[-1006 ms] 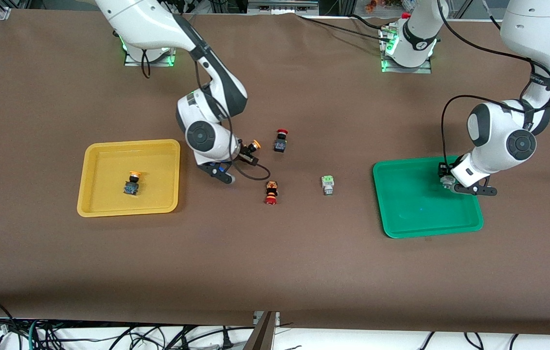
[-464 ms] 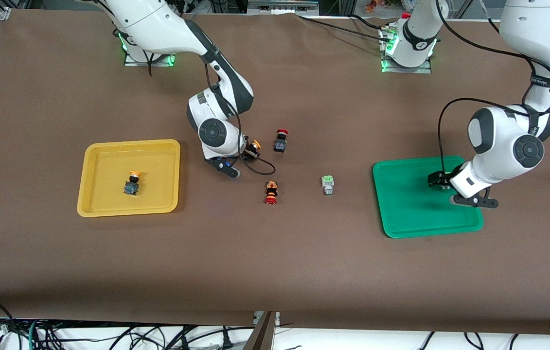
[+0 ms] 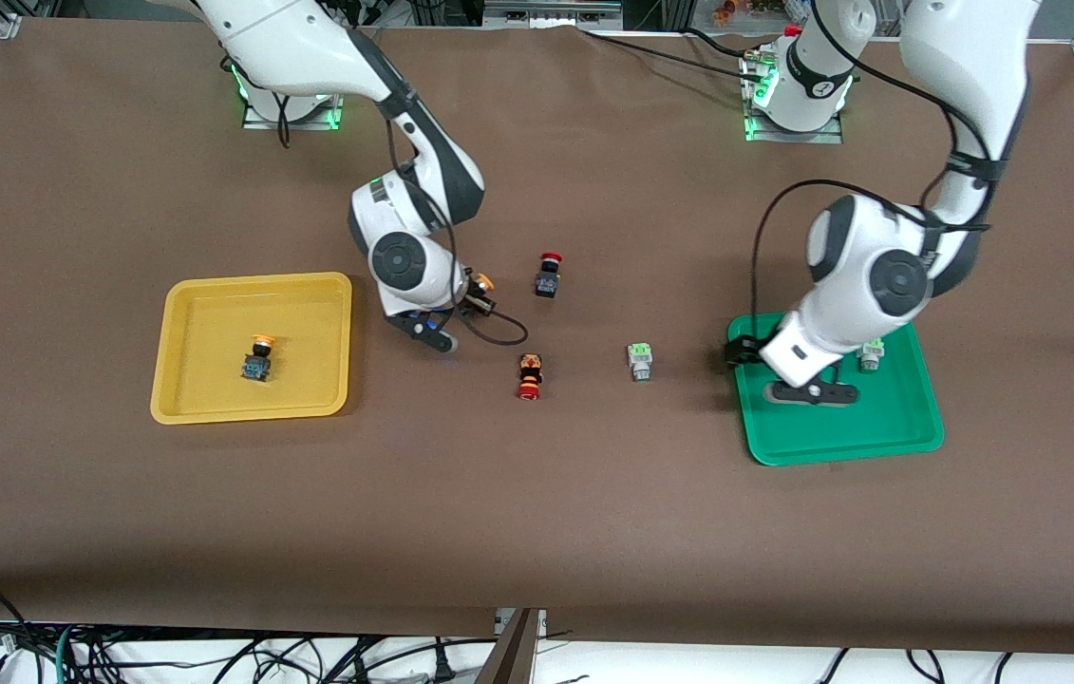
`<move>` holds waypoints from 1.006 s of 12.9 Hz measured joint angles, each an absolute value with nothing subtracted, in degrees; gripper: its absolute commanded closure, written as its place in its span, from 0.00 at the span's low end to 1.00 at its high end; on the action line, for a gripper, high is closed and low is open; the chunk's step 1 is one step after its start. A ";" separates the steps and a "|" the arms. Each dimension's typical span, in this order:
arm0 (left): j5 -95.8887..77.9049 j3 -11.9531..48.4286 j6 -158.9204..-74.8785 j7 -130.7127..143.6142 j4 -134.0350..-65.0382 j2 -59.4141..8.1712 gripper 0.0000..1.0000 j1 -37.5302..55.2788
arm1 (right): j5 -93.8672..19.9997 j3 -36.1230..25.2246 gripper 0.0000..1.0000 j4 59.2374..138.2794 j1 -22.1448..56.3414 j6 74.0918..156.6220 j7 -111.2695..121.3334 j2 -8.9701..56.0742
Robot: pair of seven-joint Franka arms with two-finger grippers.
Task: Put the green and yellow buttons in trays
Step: 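Grasp the second orange button with the right gripper while the left gripper reaches, then place the second orange button in the yellow tray with the right gripper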
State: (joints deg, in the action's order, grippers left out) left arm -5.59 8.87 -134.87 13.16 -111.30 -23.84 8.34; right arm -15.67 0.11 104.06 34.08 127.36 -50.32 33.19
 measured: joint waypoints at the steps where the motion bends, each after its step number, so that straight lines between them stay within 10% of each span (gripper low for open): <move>1: -5.17 10.02 -135.05 16.47 -110.92 -24.30 0.00 9.37 | -15.67 -2.91 0.82 103.72 34.09 123.58 -45.04 31.81; 9: 14.14 13.65 -136.11 41.59 -104.52 -33.58 0.00 18.82 | -15.70 -15.71 0.63 103.56 29.20 119.77 -10.73 32.87; 13: 16.81 13.72 -139.92 44.67 -103.80 -36.17 0.09 19.19 | -15.70 -15.75 0.02 103.55 26.05 122.53 -5.25 35.08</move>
